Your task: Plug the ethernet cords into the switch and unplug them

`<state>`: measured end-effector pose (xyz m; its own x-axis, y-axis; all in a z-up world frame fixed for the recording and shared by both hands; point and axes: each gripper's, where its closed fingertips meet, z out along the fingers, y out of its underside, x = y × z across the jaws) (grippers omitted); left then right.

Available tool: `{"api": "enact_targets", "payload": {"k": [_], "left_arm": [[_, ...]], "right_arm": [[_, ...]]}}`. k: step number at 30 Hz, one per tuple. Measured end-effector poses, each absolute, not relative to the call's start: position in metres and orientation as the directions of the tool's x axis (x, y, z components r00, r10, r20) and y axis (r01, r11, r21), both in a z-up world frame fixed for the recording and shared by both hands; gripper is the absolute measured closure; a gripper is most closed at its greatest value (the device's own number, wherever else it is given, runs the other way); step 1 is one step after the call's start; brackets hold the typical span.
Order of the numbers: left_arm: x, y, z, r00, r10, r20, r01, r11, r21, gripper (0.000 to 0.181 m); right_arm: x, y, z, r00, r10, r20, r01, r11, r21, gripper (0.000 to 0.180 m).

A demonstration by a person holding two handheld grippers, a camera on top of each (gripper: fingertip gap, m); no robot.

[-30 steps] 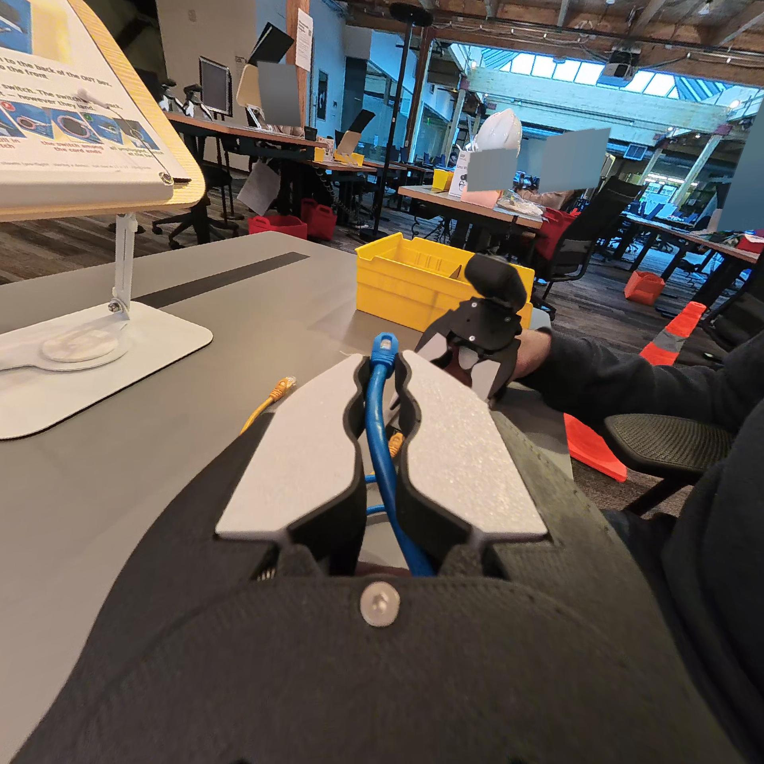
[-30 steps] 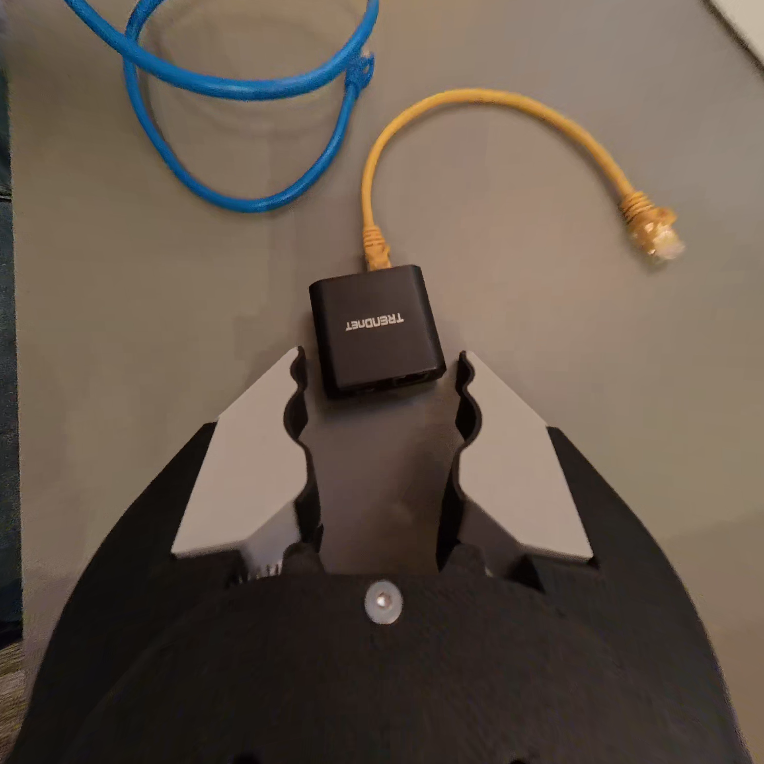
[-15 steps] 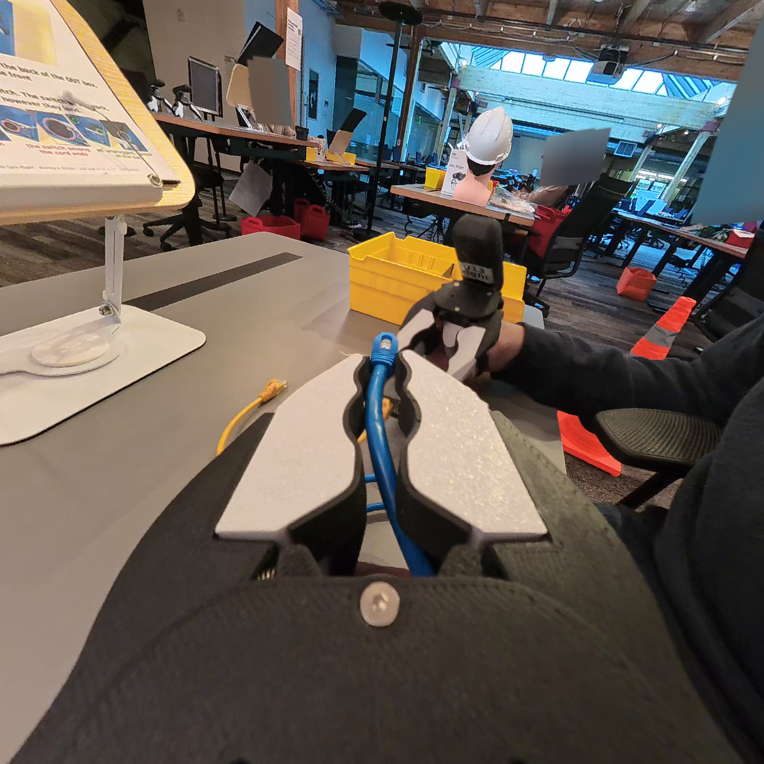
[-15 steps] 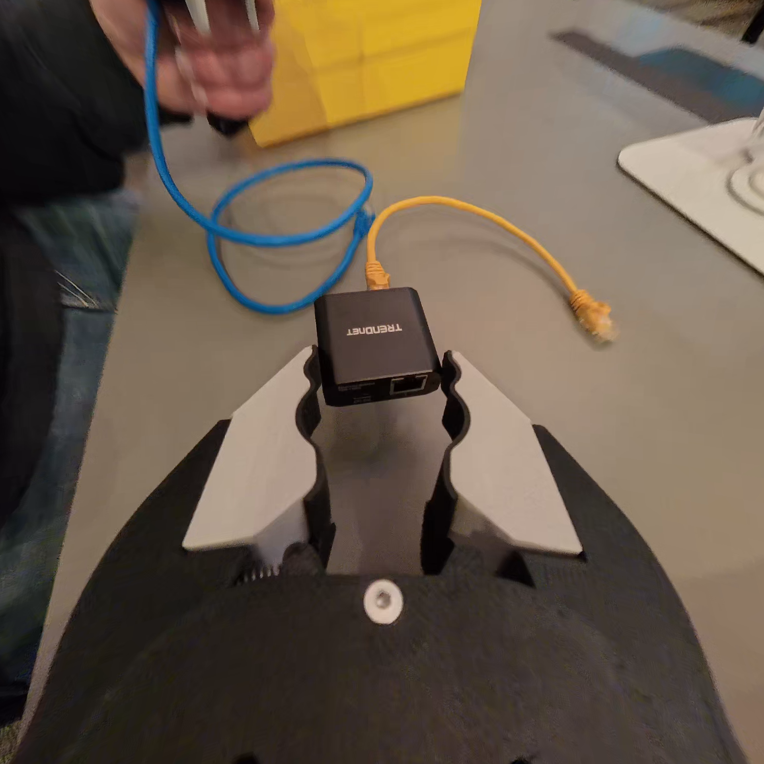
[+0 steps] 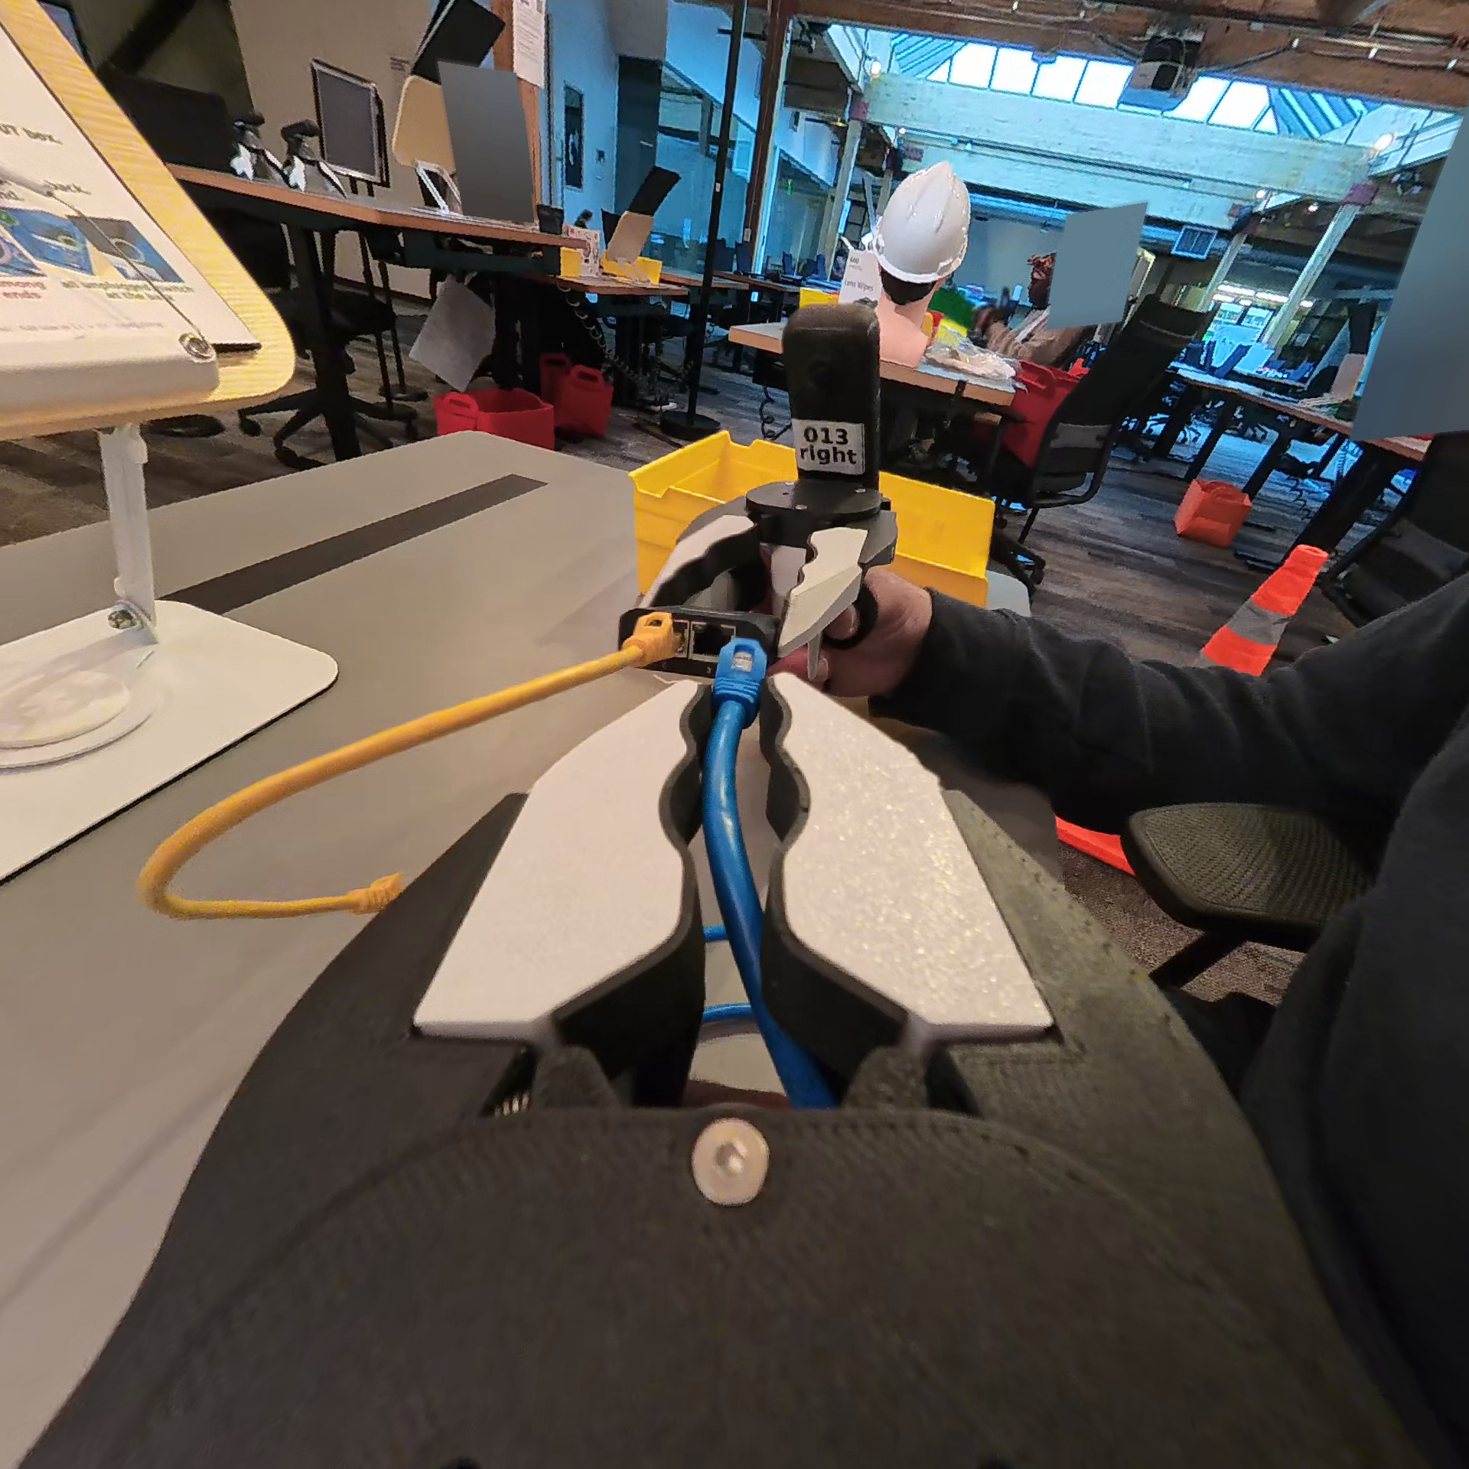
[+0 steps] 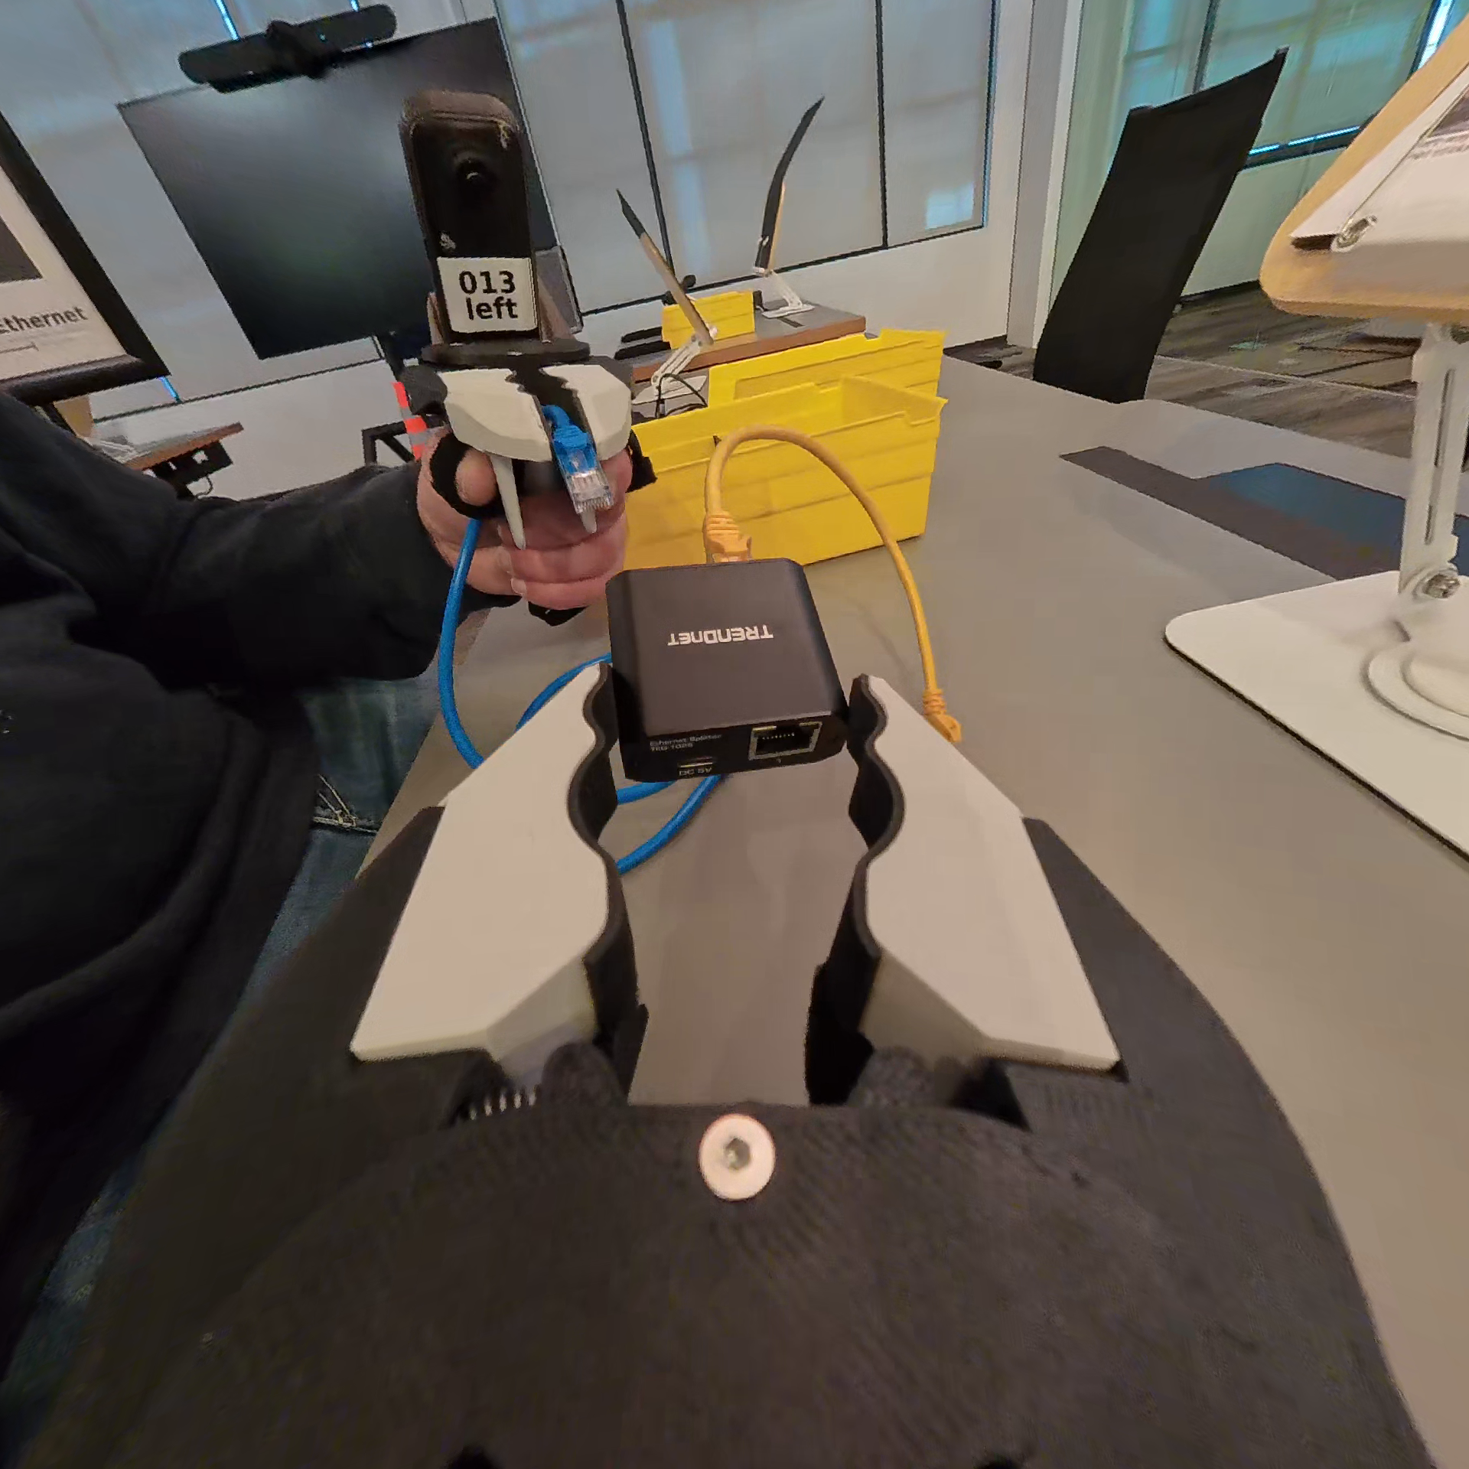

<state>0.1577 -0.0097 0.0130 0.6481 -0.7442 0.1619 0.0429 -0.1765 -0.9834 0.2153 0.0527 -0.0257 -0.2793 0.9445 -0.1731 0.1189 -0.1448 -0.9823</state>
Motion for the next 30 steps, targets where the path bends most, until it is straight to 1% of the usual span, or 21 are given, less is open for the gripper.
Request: {"api": "enact_targets", "payload": {"k": [10,13,22,30], "left_arm": [[0.166,0.0,0.005,0.678,-0.72,0.147,0.014,-0.188,-0.982,0.17],[0.167,0.004,-0.001,0.695,-0.709,0.115,-0.026,-0.185,-0.982,0.17],[0.171,0.005,0.0,0.683,-0.718,0.133,0.018,-0.165,-0.986,0.17],[0.173,0.004,0.0,0.671,-0.731,0.126,0.008,-0.162,-0.987,0.17]], "right_arm": [[0.207,0.047,-0.025,-0.312,0.942,-0.126,0.159,-0.079,-0.984,0.122],[0.205,0.043,-0.023,-0.33,0.936,-0.121,0.155,-0.072,-0.985,0.122],[0.201,0.037,-0.02,-0.36,0.924,-0.126,0.146,-0.077,-0.986,0.122],[0.2,0.036,-0.019,-0.375,0.918,-0.127,0.141,-0.079,-0.987,0.122]]}}
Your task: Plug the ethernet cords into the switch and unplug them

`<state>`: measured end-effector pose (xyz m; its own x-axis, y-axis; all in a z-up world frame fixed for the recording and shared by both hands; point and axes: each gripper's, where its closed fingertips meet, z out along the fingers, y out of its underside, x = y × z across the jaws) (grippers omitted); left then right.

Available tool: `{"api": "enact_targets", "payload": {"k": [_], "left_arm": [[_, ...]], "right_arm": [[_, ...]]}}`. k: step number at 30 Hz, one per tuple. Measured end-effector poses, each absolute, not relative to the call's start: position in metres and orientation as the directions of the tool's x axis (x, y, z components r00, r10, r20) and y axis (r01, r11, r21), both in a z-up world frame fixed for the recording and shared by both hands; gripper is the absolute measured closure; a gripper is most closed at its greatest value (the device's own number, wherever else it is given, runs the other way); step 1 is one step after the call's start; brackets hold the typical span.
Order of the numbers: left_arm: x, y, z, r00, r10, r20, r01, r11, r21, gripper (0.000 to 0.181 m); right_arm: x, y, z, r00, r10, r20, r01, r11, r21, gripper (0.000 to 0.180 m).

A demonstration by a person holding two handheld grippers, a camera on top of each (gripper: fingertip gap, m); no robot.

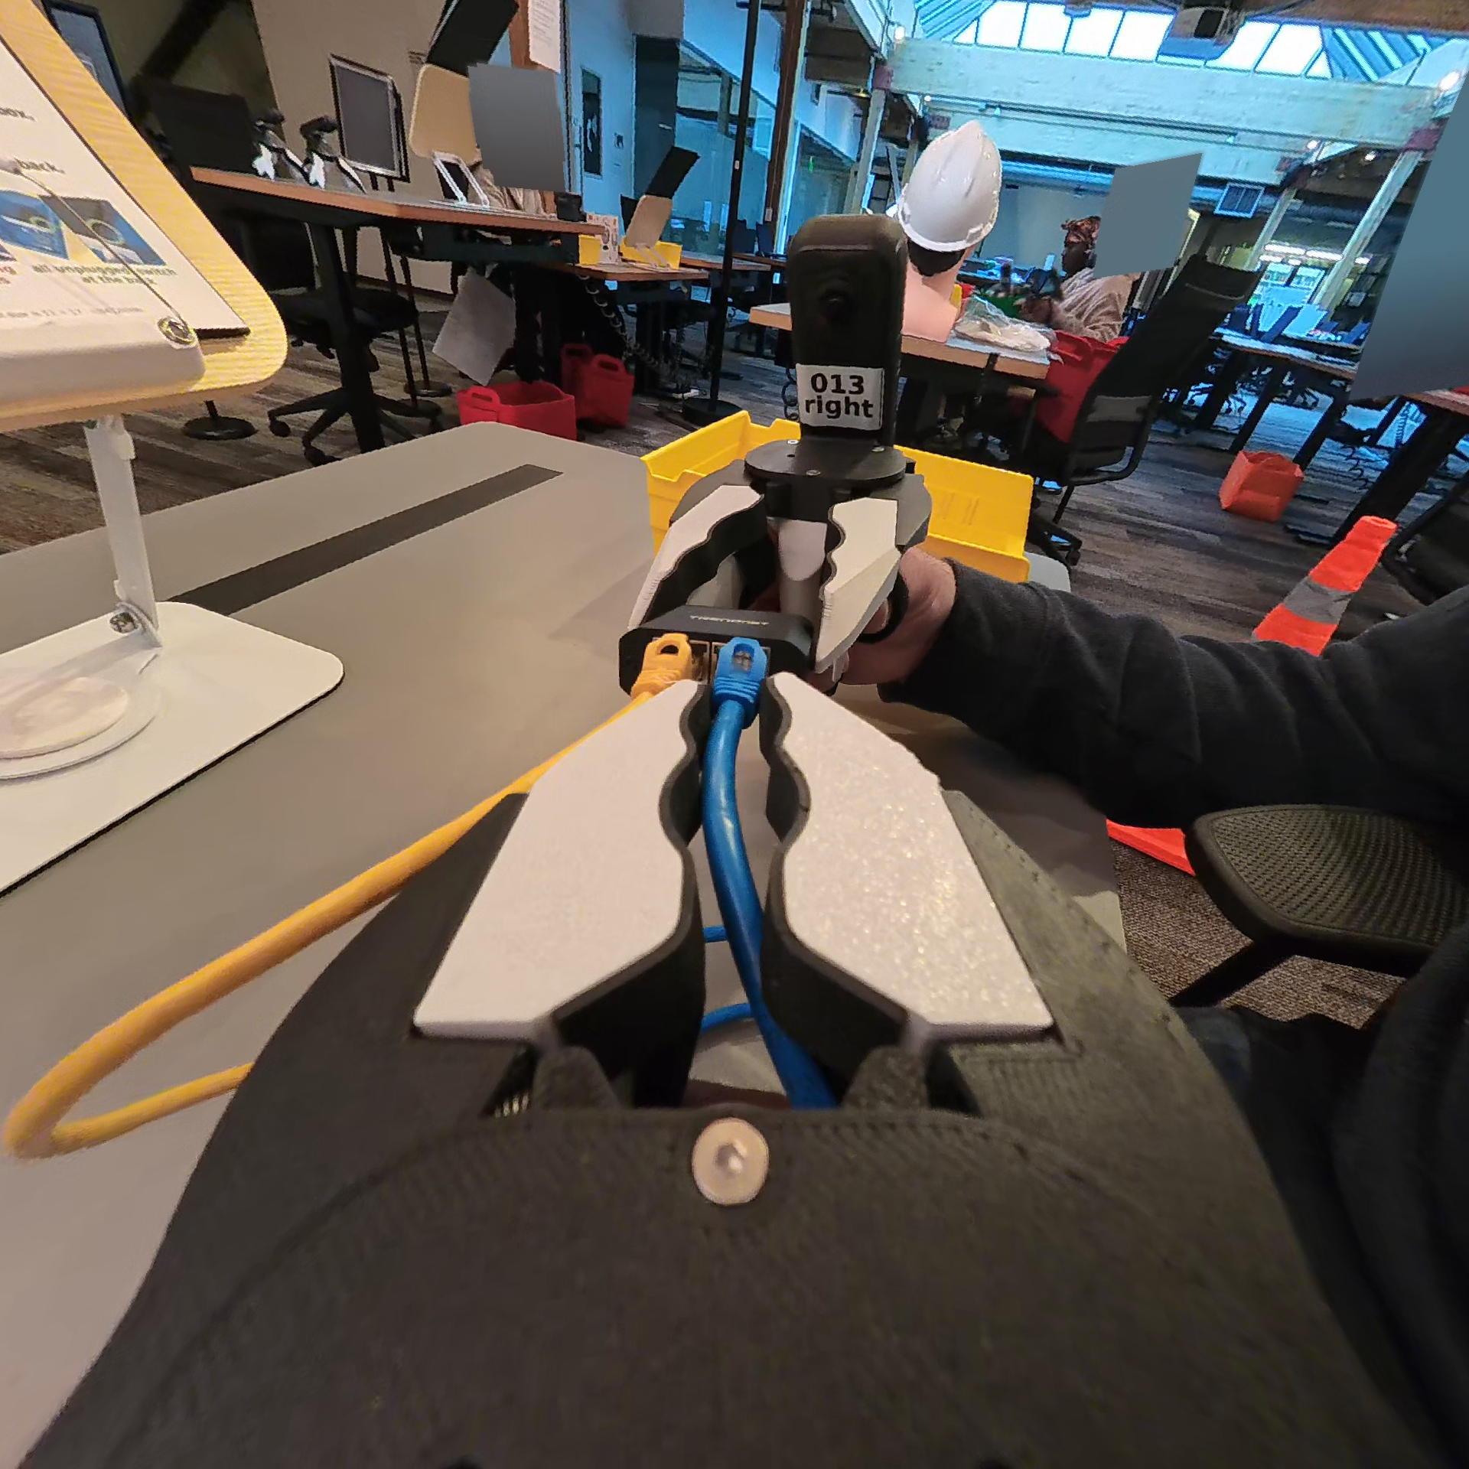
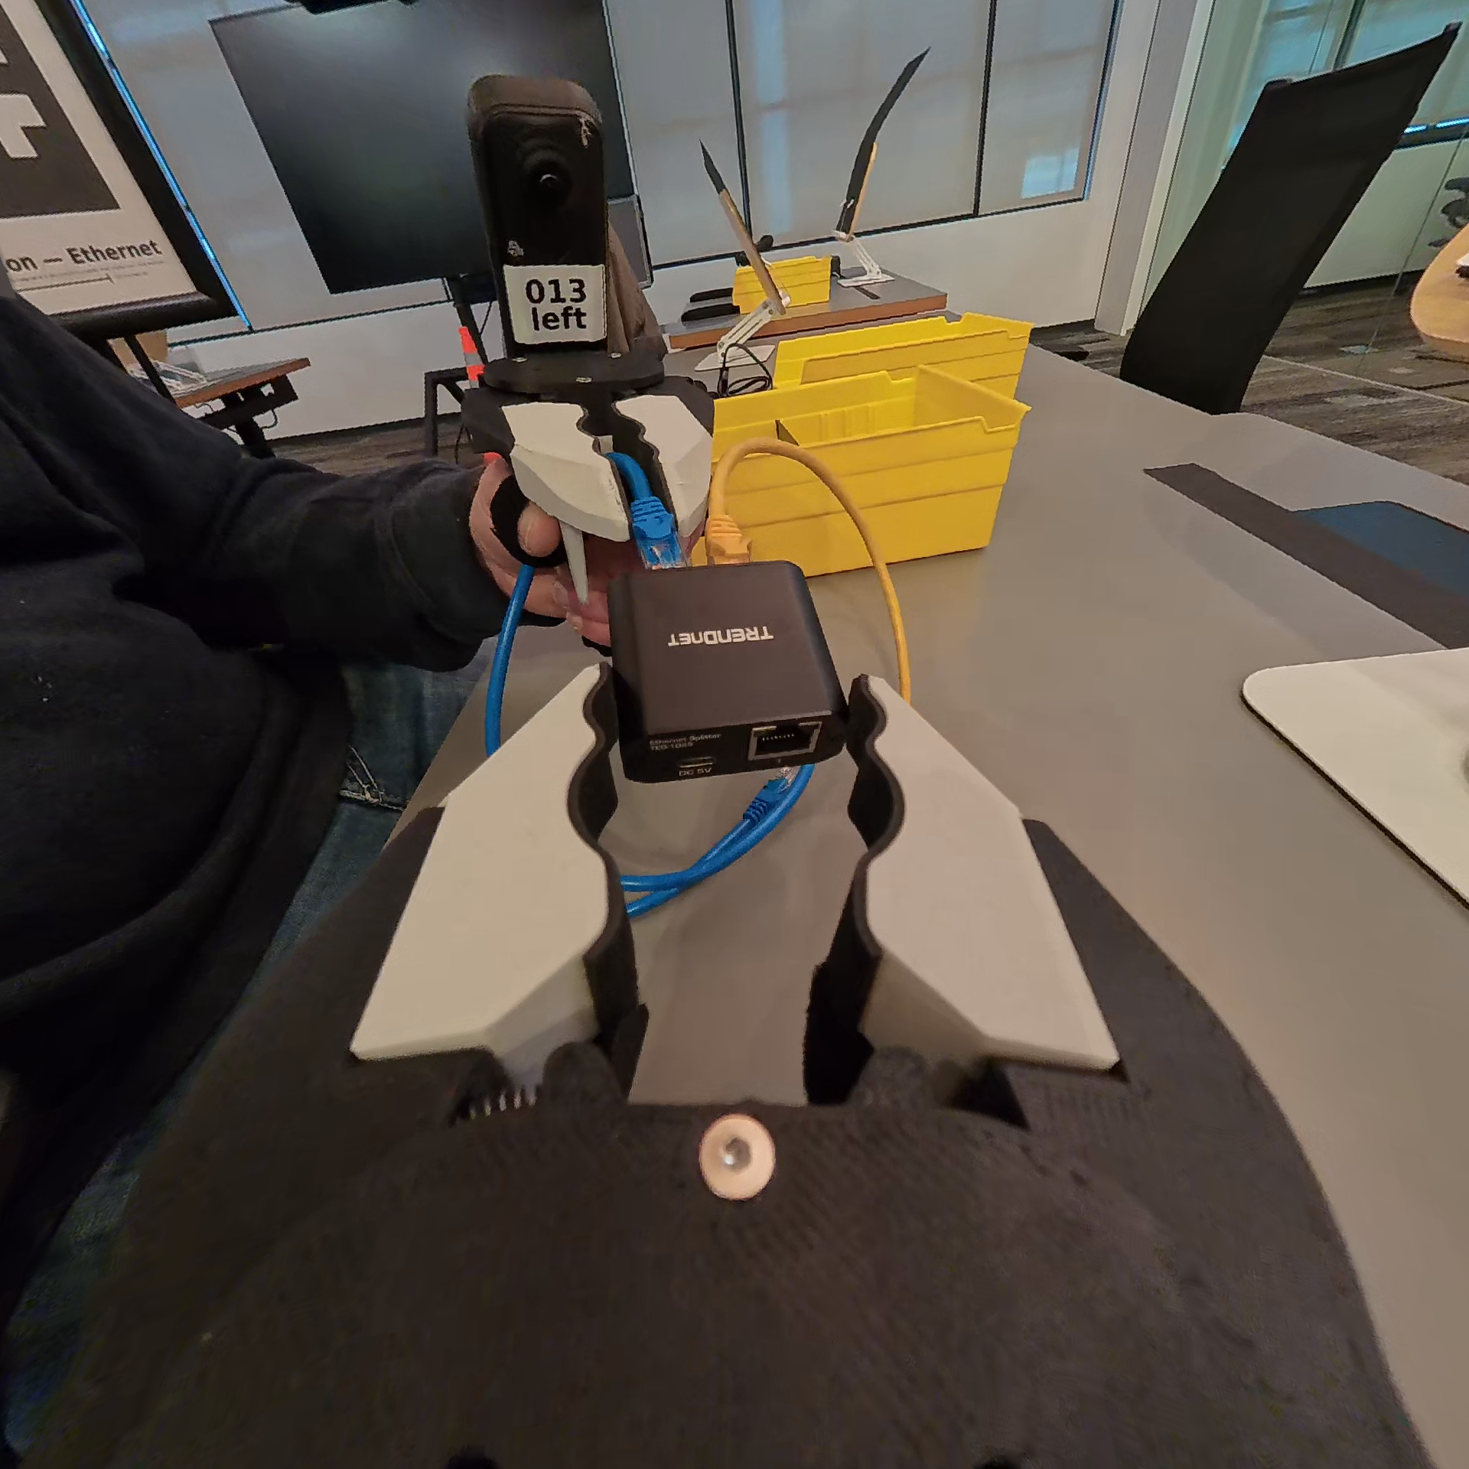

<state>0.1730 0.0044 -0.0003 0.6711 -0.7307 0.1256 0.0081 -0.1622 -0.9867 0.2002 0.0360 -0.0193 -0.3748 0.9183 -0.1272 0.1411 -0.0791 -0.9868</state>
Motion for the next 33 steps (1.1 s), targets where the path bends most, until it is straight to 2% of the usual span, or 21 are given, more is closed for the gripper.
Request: {"api": "enact_targets", "payload": {"k": [8,33], "left_arm": [[0.175,0.006,0.0,0.651,-0.73,0.206,0.067,-0.214,-0.974,0.17],[0.177,0.005,0.009,0.662,-0.737,0.141,0.056,-0.139,-0.989,0.17]], "right_arm": [[0.2,0.035,-0.015,-0.379,0.921,-0.091,0.124,-0.047,-0.991,0.122],[0.198,0.031,-0.01,-0.393,0.915,-0.095,0.111,-0.055,-0.992,0.122]]}}
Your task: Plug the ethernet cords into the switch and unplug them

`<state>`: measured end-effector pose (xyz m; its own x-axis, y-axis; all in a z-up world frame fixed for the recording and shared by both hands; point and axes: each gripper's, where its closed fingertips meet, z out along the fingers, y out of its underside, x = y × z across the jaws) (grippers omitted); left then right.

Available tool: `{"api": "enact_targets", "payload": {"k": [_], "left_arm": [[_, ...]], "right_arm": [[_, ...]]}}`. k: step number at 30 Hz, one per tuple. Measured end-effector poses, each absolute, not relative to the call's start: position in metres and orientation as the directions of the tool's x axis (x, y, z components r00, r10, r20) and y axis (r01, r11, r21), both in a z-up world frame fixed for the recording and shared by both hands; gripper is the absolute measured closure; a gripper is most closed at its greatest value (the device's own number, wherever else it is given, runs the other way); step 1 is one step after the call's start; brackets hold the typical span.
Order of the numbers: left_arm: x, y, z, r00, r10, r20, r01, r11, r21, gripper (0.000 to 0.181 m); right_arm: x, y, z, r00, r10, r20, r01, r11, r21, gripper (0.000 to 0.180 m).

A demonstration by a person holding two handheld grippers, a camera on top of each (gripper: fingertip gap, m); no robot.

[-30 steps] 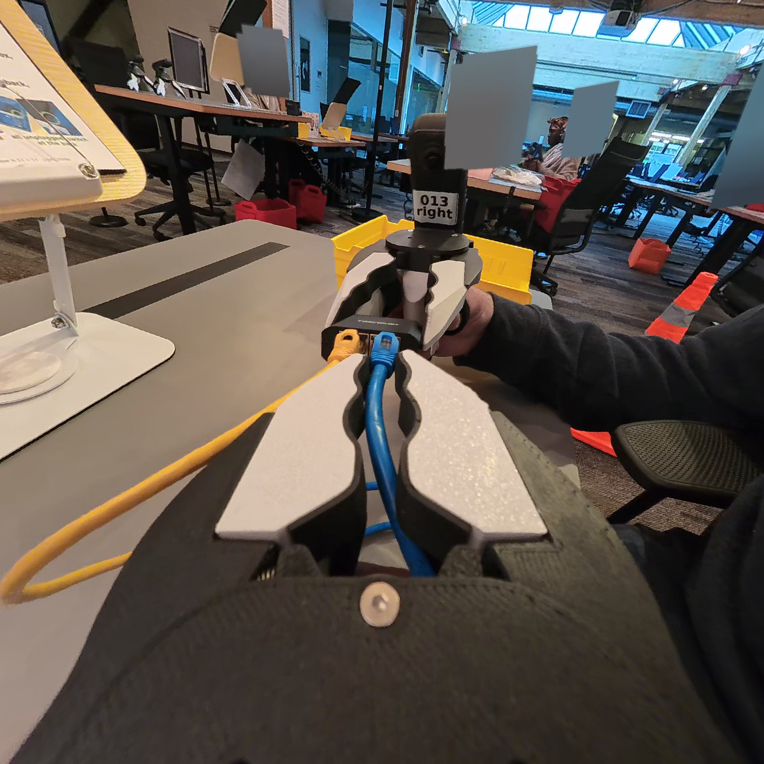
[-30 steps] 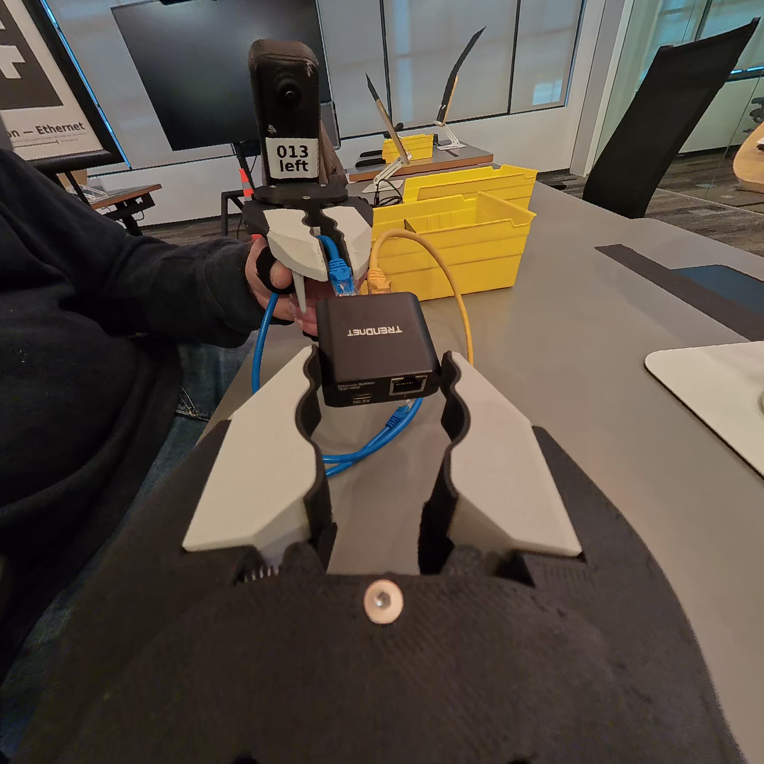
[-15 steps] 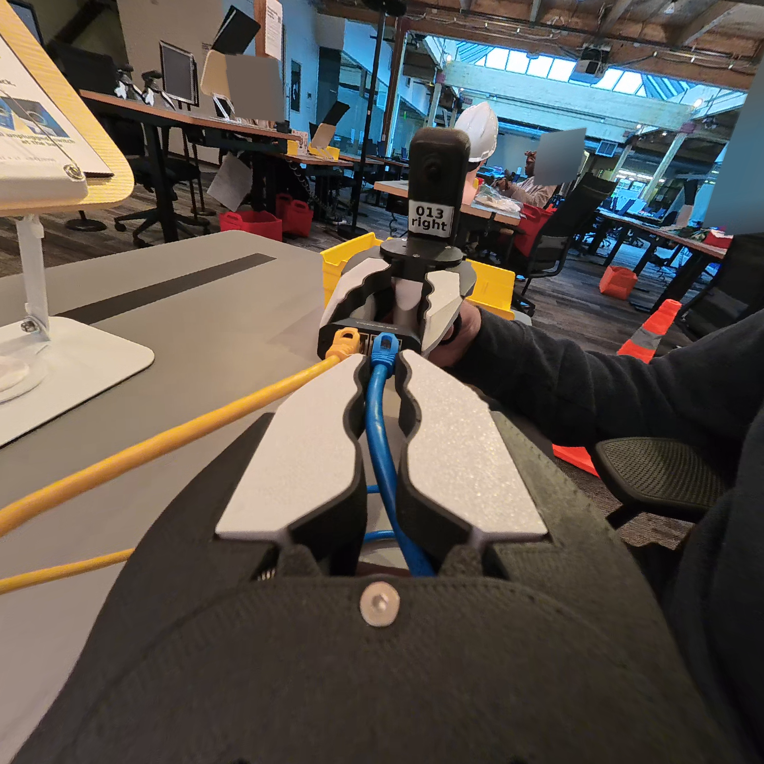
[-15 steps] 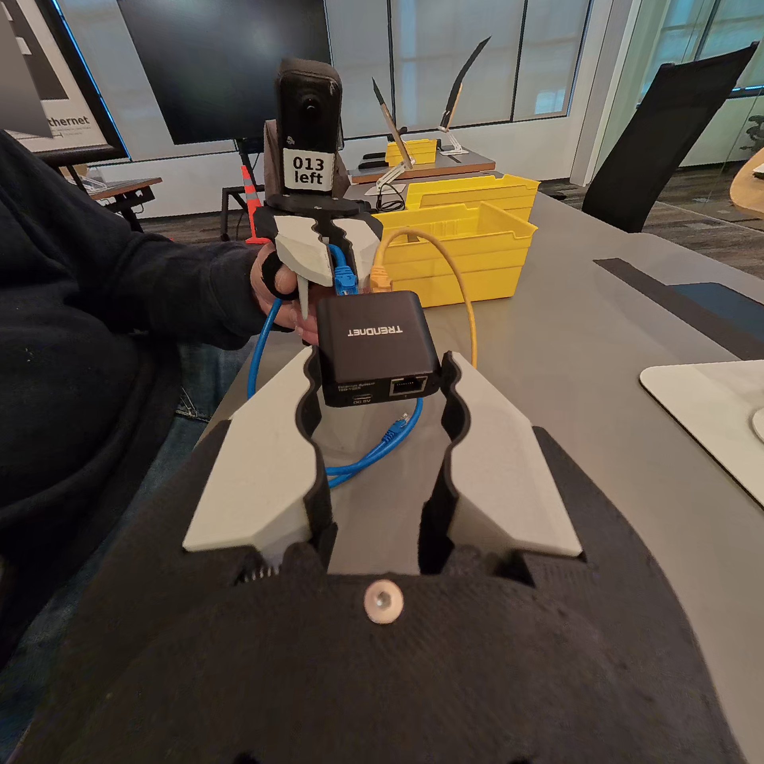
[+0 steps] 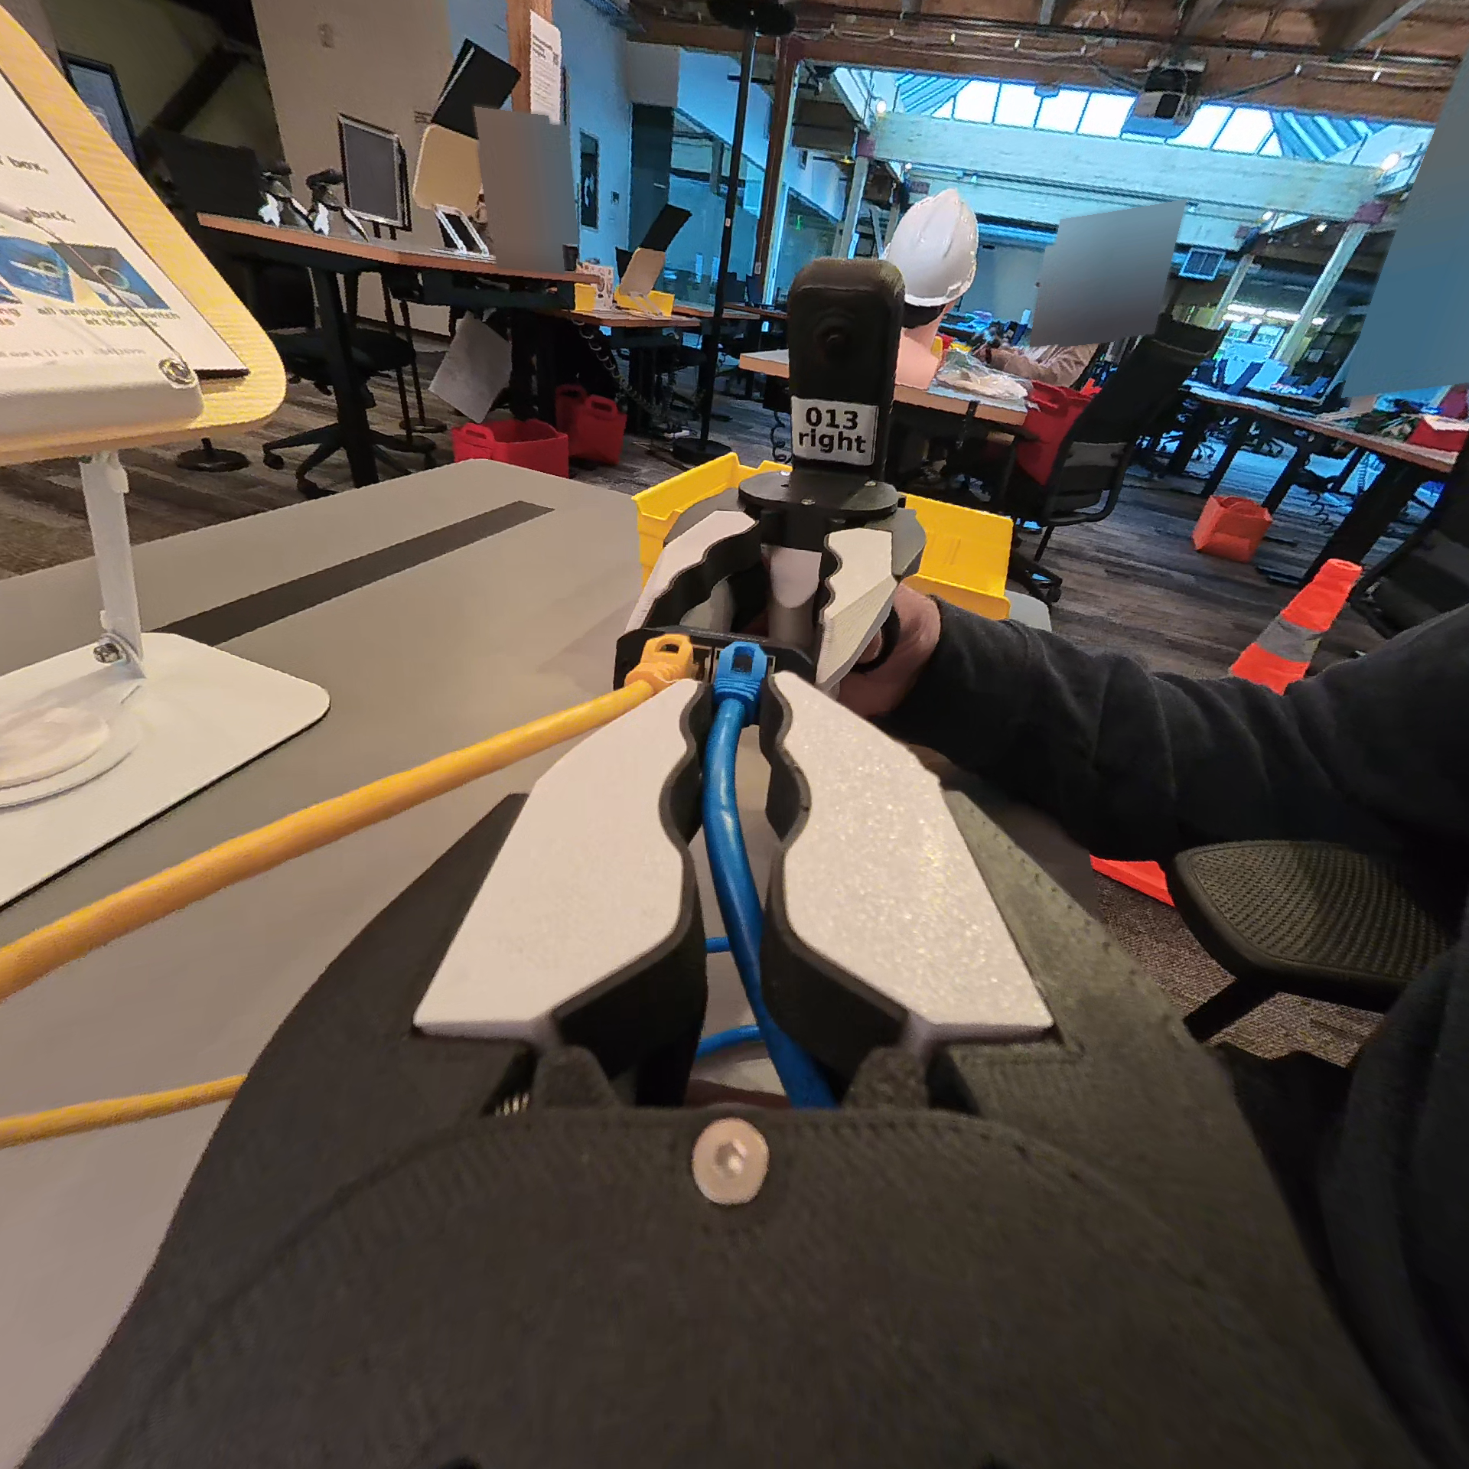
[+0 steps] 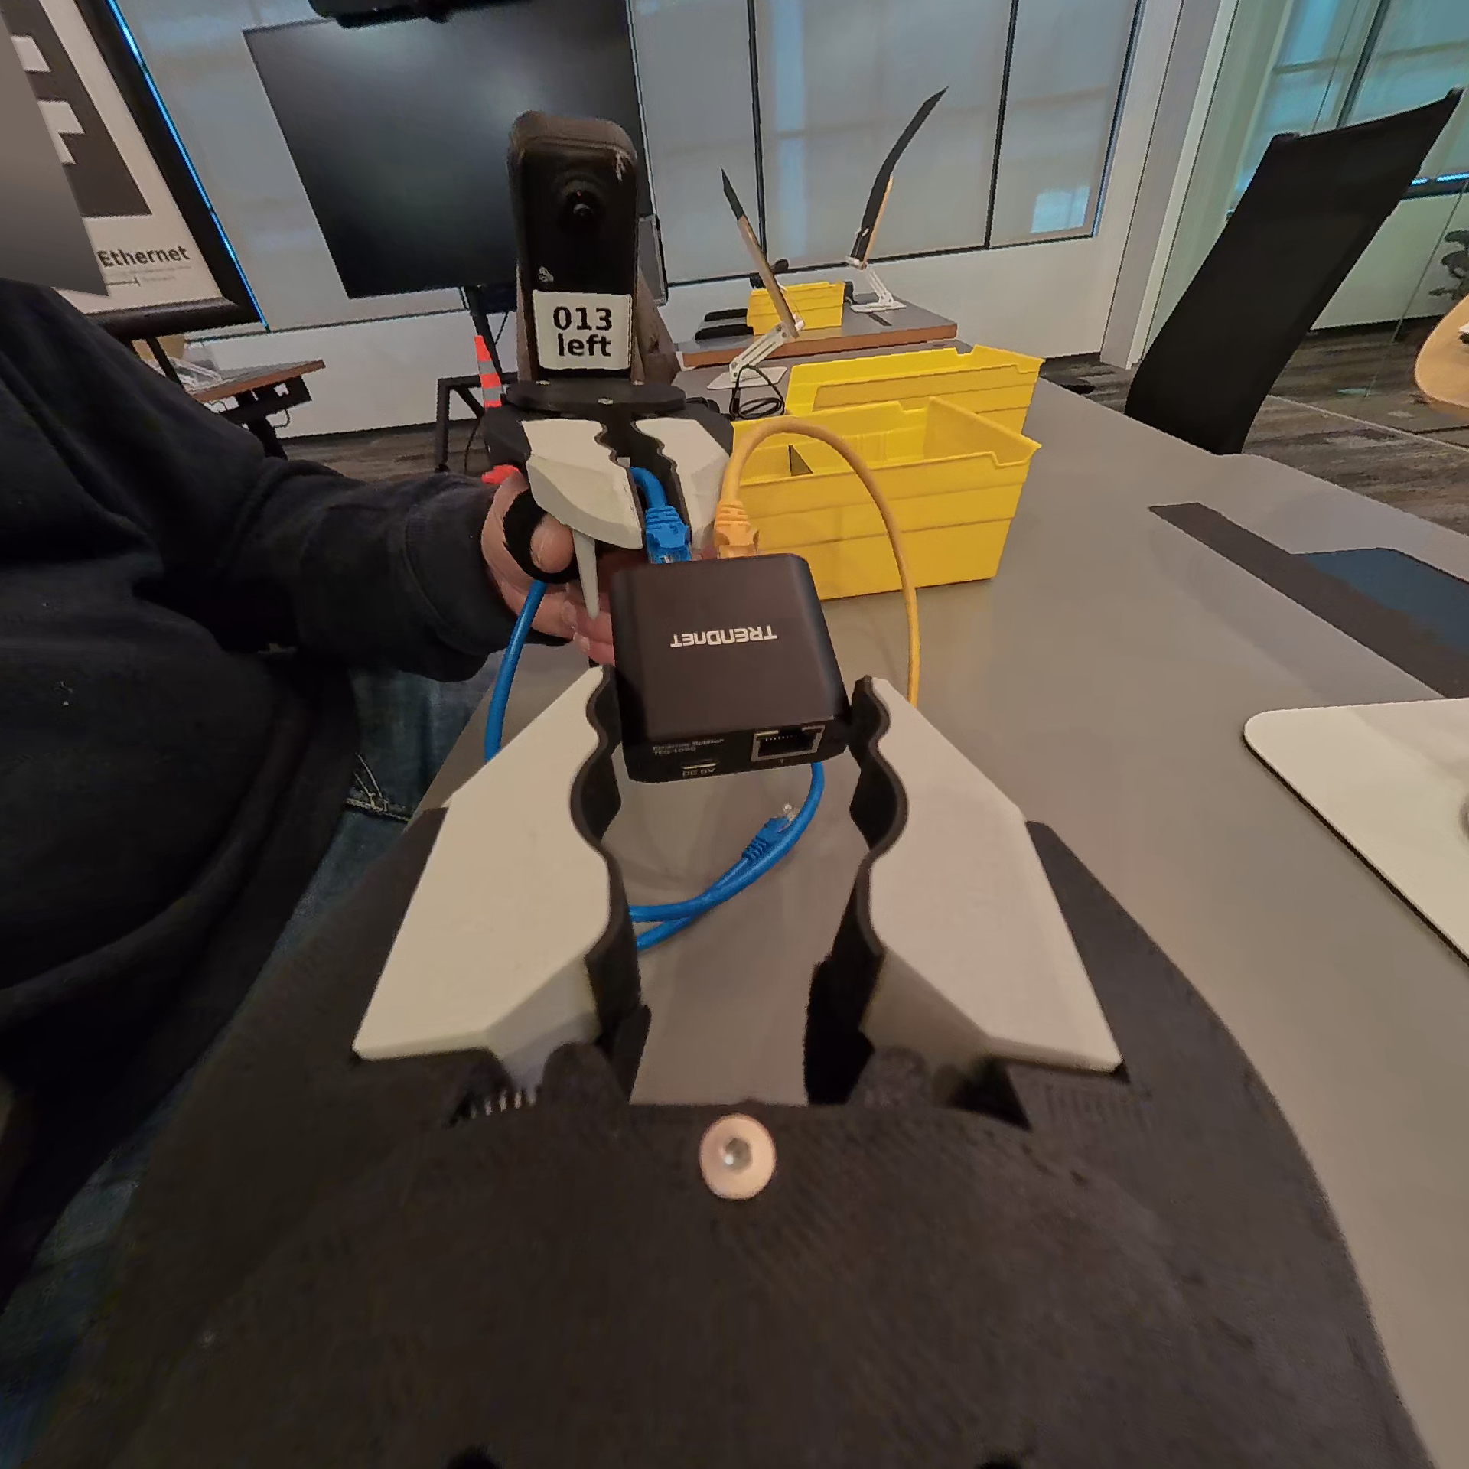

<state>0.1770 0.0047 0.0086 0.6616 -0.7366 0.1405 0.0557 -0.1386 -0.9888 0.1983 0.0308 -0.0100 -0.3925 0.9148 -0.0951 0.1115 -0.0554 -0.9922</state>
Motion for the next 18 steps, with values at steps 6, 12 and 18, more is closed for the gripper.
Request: {"api": "enact_targets", "payload": {"k": [6,12,18], "left_arm": [[0.1764,0.007,0.0043,0.687,-0.715,0.13,0.037,-0.144,-0.989,0.169],[0.1758,0.0086,0.0003,0.698,-0.707,0.117,0.019,-0.145,-0.989,0.169],[0.1734,0.0087,-0.0016,0.695,-0.71,0.113,0.0,-0.157,-0.988,0.169]], "right_arm": [[0.1974,0.0322,-0.0123,-0.377,0.922,-0.087,0.123,-0.043,-0.991,0.123],[0.197,0.0339,-0.0136,-0.366,0.927,-0.078,0.135,-0.03,-0.99,0.122],[0.1955,0.0344,-0.0161,-0.334,0.941,-0.05,0.157,0.004,-0.988,0.122]]}}
